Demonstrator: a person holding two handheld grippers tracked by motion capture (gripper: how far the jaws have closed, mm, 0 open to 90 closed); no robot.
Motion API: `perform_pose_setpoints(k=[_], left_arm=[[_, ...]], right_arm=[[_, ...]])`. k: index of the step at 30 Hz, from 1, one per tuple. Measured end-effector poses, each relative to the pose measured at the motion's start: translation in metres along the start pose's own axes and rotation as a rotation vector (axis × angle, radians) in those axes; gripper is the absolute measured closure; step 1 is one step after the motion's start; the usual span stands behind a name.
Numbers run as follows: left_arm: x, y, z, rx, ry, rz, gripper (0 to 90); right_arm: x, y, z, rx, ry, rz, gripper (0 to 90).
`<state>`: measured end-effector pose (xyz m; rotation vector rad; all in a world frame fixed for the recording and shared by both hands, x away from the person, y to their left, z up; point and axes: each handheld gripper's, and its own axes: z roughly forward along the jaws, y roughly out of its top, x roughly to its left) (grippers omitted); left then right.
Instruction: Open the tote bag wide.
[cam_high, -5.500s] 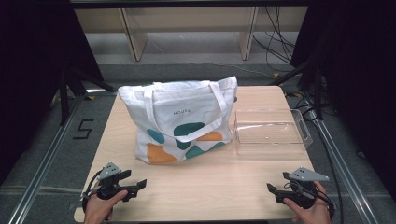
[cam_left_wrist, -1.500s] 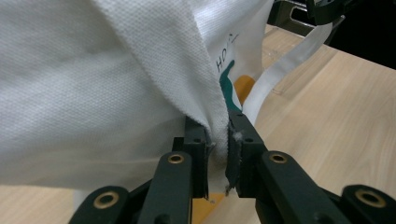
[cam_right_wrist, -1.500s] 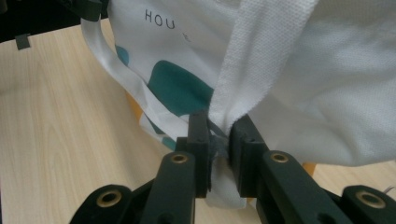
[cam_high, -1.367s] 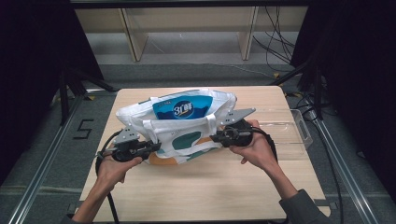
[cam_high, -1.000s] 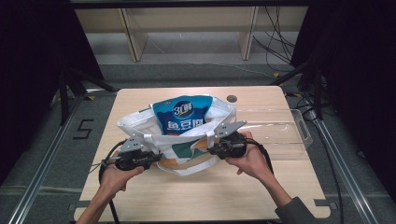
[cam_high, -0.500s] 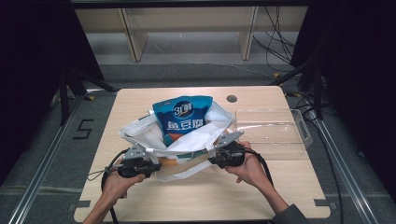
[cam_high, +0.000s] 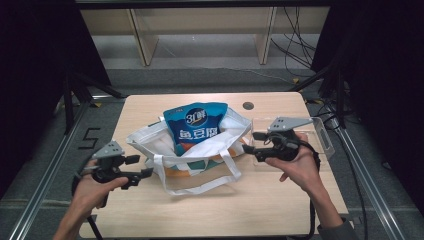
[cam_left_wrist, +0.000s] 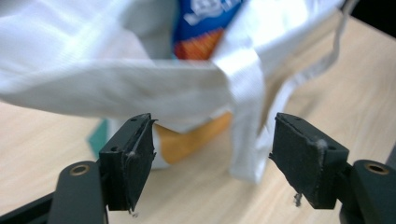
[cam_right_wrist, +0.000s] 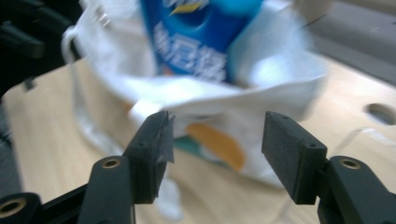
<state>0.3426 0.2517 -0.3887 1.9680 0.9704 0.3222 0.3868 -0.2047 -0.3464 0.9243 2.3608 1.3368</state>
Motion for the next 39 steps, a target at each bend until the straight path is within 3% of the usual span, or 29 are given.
perform_pose_setpoints(k=[5,6,7,9,10,13,14,16,18,19,20,23,25,26,29,30,31,32,34,36,39], left_arm=[[0.016,0.021,-0.011,-0.048,0.065,-0.033,27.1],[0.018,0.025,-0.011,-0.049,0.087,-0.032,27.1],[0.020,0.029,-0.010,-0.047,0.096,-0.012,27.6],[0.024,0.037,-0.004,-0.074,0.109,-0.035,28.3],[0.026,0.040,-0.002,-0.069,0.115,-0.032,29.3],[0.035,0.046,0.013,-0.056,0.143,-0.036,31.1],[0.041,0.047,0.020,-0.053,0.153,-0.039,35.3],[0.044,0.047,0.026,-0.058,0.150,-0.042,39.6],[0.049,0.046,0.032,-0.055,0.150,-0.022,53.0],[0.050,0.046,0.036,-0.070,0.155,-0.034,59.1],[0.052,0.046,0.038,-0.041,0.172,-0.010,64.0],[0.060,0.039,0.056,-0.016,0.200,0.003,77.9],[0.063,0.037,0.062,0.000,0.207,0.007,80.4],[0.068,0.031,0.070,0.006,0.204,-0.016,83.3],[0.072,0.025,0.080,0.027,0.193,-0.034,85.5],[0.075,0.018,0.089,0.068,0.186,-0.030,86.0],[0.075,0.018,0.089,0.068,0.186,-0.030,86.5],[0.078,0.011,0.098,0.108,0.180,-0.021,87.0],[0.080,0.006,0.104,0.136,0.172,-0.021,87.3],[0.082,-0.008,0.120,0.165,0.163,-0.032,88.5],[0.082,-0.014,0.127,0.171,0.166,-0.045,89.2]], right_arm=[[-0.018,0.015,0.002,-0.015,-0.055,0.040,41.4],[-0.022,0.019,0.006,-0.009,-0.061,0.029,41.5],[-0.027,0.024,0.013,0.012,-0.073,0.039,42.4],[-0.029,0.027,0.018,0.017,-0.080,0.042,42.9],[-0.033,0.030,0.028,0.006,-0.088,0.037,45.6],[-0.036,0.031,0.034,0.026,-0.096,0.033,51.1],[-0.039,0.030,0.040,0.050,-0.083,0.029,61.0],[-0.039,0.029,0.042,0.060,-0.076,0.032,63.9],[-0.039,0.027,0.046,0.091,-0.100,-0.005,69.9],[-0.038,0.026,0.048,0.108,-0.107,-0.010,71.9],[-0.038,0.025,0.049,0.129,-0.111,-0.021,78.6],[-0.041,0.017,0.061,0.190,-0.136,-0.078,84.5],[-0.041,0.014,0.064,0.200,-0.141,-0.076,84.7],[-0.040,0.006,0.073,0.219,-0.157,-0.077,84.9],[-0.039,0.000,0.080,0.244,-0.165,-0.089,85.0],[-0.037,-0.005,0.086,0.275,-0.174,-0.098,85.1],[-0.037,-0.005,0.086,0.275,-0.174,-0.098,85.1],[-0.035,-0.008,0.092,0.293,-0.186,-0.113,85.1],[-0.035,-0.009,0.094,0.306,-0.193,-0.123,85.2],[-0.033,-0.012,0.103,0.354,-0.208,-0.139,85.2],[-0.033,-0.015,0.110,0.381,-0.211,-0.143,85.2]])
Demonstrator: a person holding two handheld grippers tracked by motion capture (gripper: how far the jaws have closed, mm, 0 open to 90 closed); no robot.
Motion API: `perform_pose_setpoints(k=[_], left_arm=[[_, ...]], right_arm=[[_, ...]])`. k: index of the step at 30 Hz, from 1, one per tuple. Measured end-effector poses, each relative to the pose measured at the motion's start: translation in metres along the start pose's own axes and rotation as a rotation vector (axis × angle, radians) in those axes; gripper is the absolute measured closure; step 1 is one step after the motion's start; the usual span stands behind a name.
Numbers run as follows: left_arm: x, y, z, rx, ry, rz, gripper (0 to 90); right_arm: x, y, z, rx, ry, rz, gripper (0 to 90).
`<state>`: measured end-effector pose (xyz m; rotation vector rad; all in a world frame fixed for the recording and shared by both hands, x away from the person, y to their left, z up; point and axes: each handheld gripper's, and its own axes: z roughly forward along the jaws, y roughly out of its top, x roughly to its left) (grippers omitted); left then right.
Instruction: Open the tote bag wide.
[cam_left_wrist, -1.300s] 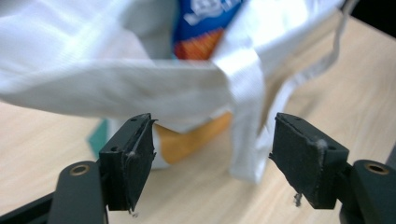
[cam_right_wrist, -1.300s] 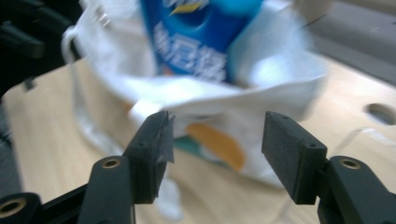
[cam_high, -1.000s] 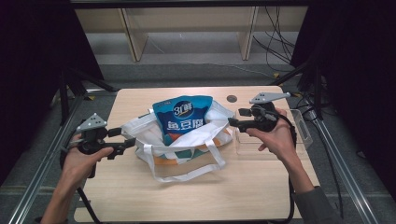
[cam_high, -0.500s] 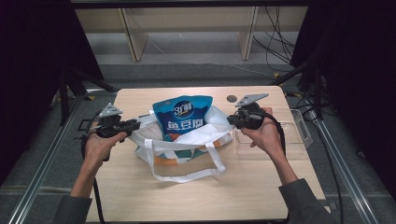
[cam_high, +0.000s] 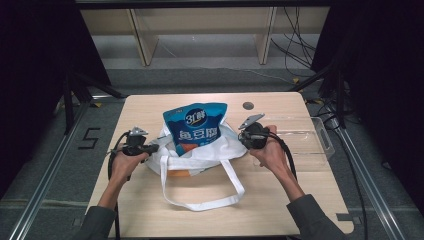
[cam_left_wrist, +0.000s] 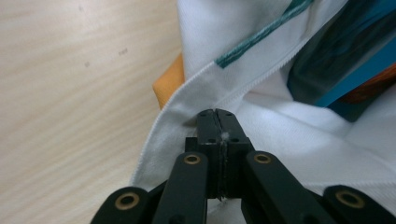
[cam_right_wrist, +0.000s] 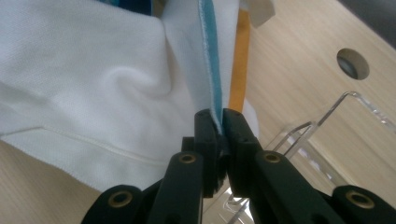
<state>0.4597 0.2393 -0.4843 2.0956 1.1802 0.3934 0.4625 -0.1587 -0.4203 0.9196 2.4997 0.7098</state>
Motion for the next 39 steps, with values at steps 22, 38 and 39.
perform_pose_setpoints(k=[22,38,39], left_arm=[[-0.024,0.057,-0.041,-0.140,-0.020,0.135,46.5],[-0.006,0.079,-0.006,-0.102,-0.042,0.145,68.7],[-0.004,0.081,-0.004,-0.102,-0.033,0.136,68.7]], right_arm=[[0.055,0.012,-0.038,-0.250,0.246,-0.053,47.7],[0.087,-0.006,0.006,-0.066,0.325,-0.260,88.1],[0.088,-0.008,0.007,-0.056,0.331,-0.262,88.2]])
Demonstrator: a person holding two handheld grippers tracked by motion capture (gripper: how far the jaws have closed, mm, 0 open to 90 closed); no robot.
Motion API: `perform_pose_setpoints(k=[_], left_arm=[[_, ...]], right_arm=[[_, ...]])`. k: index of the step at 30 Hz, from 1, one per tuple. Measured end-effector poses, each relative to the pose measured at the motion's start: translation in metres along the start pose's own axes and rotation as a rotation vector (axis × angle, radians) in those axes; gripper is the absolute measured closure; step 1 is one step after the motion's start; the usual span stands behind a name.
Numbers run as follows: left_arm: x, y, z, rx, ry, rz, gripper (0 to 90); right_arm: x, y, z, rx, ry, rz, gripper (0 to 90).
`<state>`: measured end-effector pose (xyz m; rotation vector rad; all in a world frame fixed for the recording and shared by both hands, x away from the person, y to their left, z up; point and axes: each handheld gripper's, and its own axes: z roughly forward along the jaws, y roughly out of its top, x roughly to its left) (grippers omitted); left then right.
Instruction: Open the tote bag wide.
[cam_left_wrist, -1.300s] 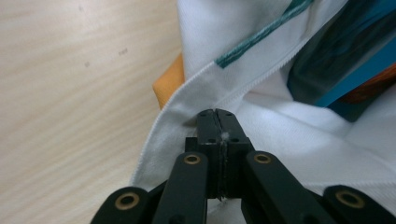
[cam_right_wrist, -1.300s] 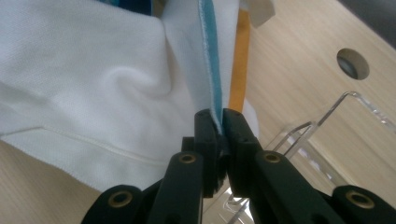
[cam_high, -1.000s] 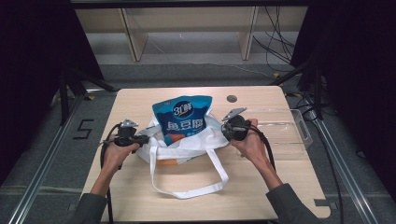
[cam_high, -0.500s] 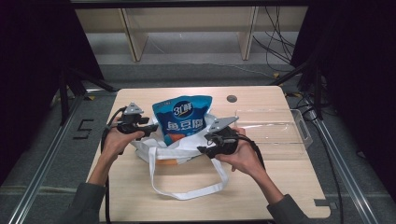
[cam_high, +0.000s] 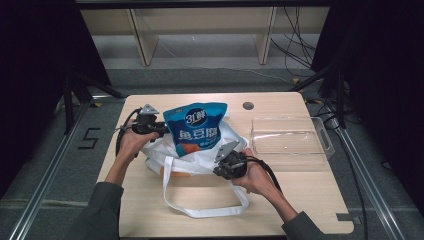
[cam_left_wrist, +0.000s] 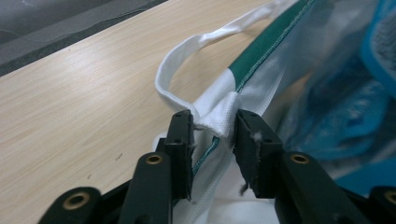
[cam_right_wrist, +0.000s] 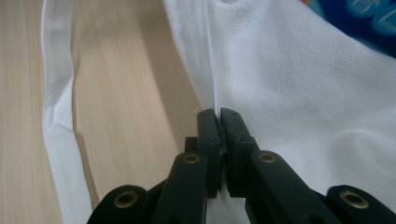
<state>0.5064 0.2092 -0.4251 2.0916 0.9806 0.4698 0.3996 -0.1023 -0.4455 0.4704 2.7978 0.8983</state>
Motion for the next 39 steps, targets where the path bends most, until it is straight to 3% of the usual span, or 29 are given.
perform_pose_setpoints(k=[1,2,3,6,7,11,12,14,15,16,17,19,20,22,24,25,26,29,30,31,32,35,37,38,39], left_arm=[[0.003,0.001,0.002,0.006,0.020,-0.003,70.2],[0.009,0.003,0.007,0.015,0.038,-0.039,72.0],[0.013,0.004,0.010,0.028,0.038,-0.046,72.3],[0.018,0.005,0.017,0.050,0.040,-0.063,72.7],[0.020,0.004,0.026,0.069,0.056,-0.082,72.8],[0.019,0.002,0.034,0.073,0.056,-0.100,72.7],[0.018,0.002,0.033,0.073,0.055,-0.094,72.2],[0.017,0.004,0.025,0.063,0.053,-0.088,71.2],[0.015,0.005,0.019,0.054,0.053,-0.083,68.9],[0.013,0.006,0.015,0.047,0.054,-0.079,65.1],[0.011,0.006,0.008,0.034,0.060,-0.069,57.4],[0.009,0.006,0.000,0.001,0.064,-0.096,52.9],[0.005,0.006,-0.010,-0.031,0.063,-0.123,48.4],[0.003,0.006,-0.014,-0.058,0.052,-0.144,46.0],[-0.001,0.006,-0.024,-0.065,0.063,-0.133,42.4],[-0.004,0.004,-0.034,-0.062,0.081,-0.122,41.4],[-0.004,0.004,-0.034,-0.062,0.081,-0.122,40.3],[-0.005,-0.002,-0.046,-0.056,0.119,-0.116,38.5],[-0.004,-0.005,-0.049,-0.041,0.119,-0.107,38.4],[-0.004,-0.013,-0.050,-0.049,0.113,-0.124,38.4],[-0.004,-0.018,-0.052,-0.029,0.107,-0.116,38.6],[-0.006,-0.030,-0.052,-0.034,0.101,-0.132,40.3],[-0.006,-0.034,-0.052,-0.036,0.099,-0.133,40.4],[-0.008,-0.038,-0.052,-0.044,0.088,-0.144,40.2],[-0.010,-0.043,-0.051,-0.032,0.093,-0.125,40.9]], right_arm=[[0.001,-0.003,0.000,0.007,0.006,0.007,88.4],[0.004,-0.008,0.003,0.020,0.026,0.000,88.5],[0.006,-0.010,0.005,0.026,0.017,-0.019,88.6],[0.009,-0.015,0.010,0.049,0.019,-0.002,88.7],[0.007,-0.018,0.016,0.064,0.032,-0.023,88.7],[0.006,-0.022,0.023,0.070,0.035,-0.015,88.6],[0.004,-0.024,0.024,0.068,0.036,0.018,88.0],[0.003,-0.023,0.021,0.066,0.039,0.035,85.4],[0.002,-0.022,0.018,0.043,0.053,0.047,80.3],[0.002,-0.021,0.011,0.026,0.061,0.091,74.2],[-0.002,-0.018,-0.002,-0.030,0.032,0.096,65.7],[-0.002,-0.017,-0.008,-0.044,0.017,0.114,63.7],[-0.010,-0.014,-0.028,-0.115,-0.015,0.148,60.0],[-0.013,-0.013,-0.034,-0.138,-0.042,0.157,57.9],[-0.023,-0.012,-0.049,-0.202,-0.088,0.162,56.6],[-0.031,-0.010,-0.060,-0.234,-0.139,0.192,57.6],[-0.031,-0.010,-0.060,-0.234,-0.139,0.192,57.6],[-0.045,-0.009,-0.065,-0.239,-0.241,0.186,61.0],[-0.048,-0.008,-0.064,-0.233,-0.262,0.188,61.6],[-0.058,-0.007,-0.060,-0.216,-0.298,0.195,65.2],[-0.062,-0.006,-0.058,-0.208,-0.307,0.201,69.0],[-0.075,-0.003,-0.049,-0.165,-0.303,0.195,83.1],[-0.080,-0.002,-0.046,-0.155,-0.321,0.191,86.0],[-0.092,-0.001,-0.042,-0.124,-0.345,0.213,88.1],[-0.095,-0.001,-0.041,-0.113,-0.350,0.222,88.3]])
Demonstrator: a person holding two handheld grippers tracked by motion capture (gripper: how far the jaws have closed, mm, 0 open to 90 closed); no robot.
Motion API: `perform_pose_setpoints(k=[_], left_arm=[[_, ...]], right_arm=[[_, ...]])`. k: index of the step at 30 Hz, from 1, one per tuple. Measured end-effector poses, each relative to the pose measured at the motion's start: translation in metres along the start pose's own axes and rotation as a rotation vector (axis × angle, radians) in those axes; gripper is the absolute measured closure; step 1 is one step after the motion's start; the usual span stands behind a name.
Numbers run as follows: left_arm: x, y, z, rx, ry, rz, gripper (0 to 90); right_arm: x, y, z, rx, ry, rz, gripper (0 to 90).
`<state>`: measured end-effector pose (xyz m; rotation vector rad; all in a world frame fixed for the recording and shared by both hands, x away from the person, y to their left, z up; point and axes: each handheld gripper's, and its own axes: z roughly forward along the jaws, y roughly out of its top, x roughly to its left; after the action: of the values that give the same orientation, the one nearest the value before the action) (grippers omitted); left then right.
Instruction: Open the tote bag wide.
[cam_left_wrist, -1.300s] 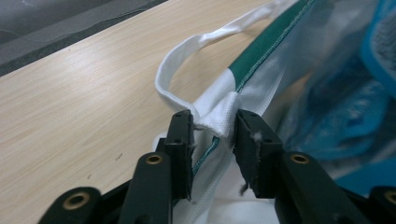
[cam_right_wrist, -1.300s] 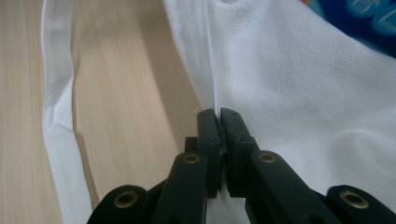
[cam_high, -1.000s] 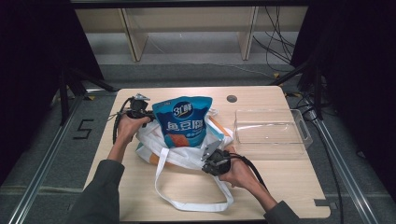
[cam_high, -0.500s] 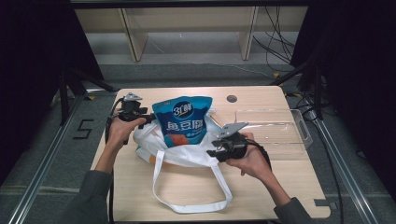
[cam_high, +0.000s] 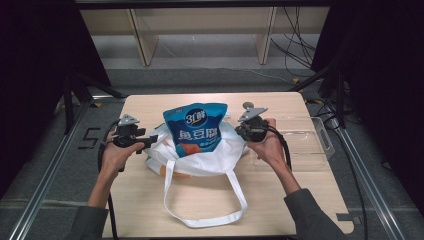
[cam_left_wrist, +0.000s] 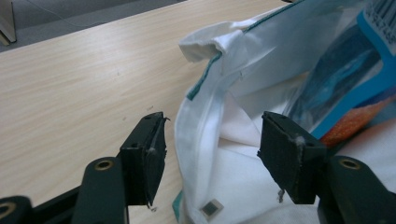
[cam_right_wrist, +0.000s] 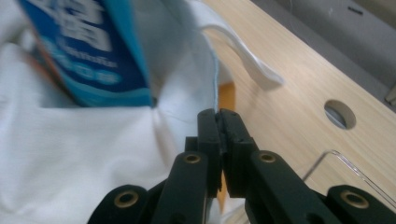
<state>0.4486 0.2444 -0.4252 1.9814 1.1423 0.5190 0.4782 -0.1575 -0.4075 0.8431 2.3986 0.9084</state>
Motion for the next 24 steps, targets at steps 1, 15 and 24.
perform_pose_setpoints(k=[1,15,24], left_arm=[[-0.001,-0.001,0.002,0.002,0.001,0.001,42.4],[0.004,-0.028,0.025,0.078,0.008,0.042,80.8],[-0.002,-0.020,0.018,0.038,-0.017,0.022,65.1]], right_arm=[[-0.003,0.001,0.003,0.022,-0.009,0.008,88.5],[-0.003,-0.005,0.037,0.228,-0.010,-0.015,88.7],[-0.012,-0.004,0.025,0.126,0.026,0.103,76.9]])
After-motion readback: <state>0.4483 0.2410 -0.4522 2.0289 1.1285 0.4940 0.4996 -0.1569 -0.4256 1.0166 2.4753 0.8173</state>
